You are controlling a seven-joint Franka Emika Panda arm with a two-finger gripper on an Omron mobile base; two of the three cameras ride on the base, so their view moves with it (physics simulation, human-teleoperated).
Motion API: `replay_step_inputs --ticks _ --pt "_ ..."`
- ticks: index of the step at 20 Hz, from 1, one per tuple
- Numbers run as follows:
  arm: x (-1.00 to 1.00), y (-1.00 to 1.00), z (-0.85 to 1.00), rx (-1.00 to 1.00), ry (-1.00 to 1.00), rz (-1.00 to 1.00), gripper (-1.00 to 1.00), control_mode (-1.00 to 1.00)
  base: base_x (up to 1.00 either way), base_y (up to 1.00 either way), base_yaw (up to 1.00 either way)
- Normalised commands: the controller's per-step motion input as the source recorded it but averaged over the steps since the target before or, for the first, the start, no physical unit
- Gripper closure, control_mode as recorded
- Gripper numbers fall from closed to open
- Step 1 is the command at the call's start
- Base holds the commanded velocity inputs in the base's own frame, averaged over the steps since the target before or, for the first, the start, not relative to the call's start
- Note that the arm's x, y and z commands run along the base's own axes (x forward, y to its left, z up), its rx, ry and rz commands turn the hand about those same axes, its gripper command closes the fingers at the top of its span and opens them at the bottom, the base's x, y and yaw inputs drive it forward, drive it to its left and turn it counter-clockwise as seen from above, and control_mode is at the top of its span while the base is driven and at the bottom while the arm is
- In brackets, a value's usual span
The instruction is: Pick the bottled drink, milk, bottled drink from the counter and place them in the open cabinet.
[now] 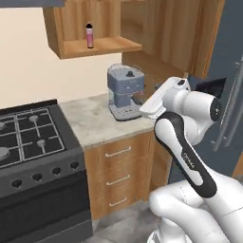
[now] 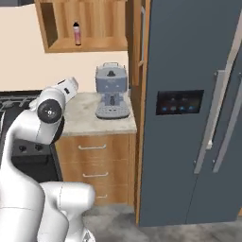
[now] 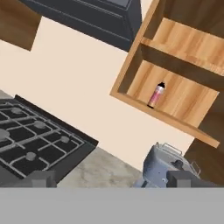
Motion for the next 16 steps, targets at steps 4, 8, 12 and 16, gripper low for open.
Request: replay_step_inputs --ticks 4,8,12,16 --pt "0.0 0.0 0.0 0.0 0.0 0.0 -1.0 1.0 -0.16 0.0 -0.95" --pt "0.0 0.0 0.0 0.0 0.0 0.0 -1.0 1.0 -0.03 0.01 -0.99" --pt "0.0 0.0 0.0 0.0 0.0 0.0 -1.0 1.0 -0.03 0.06 -1.0" --pt "0.0 0.0 0.0 0.0 0.0 0.0 -1.0 1.0 -0.08 0.14 -1.0"
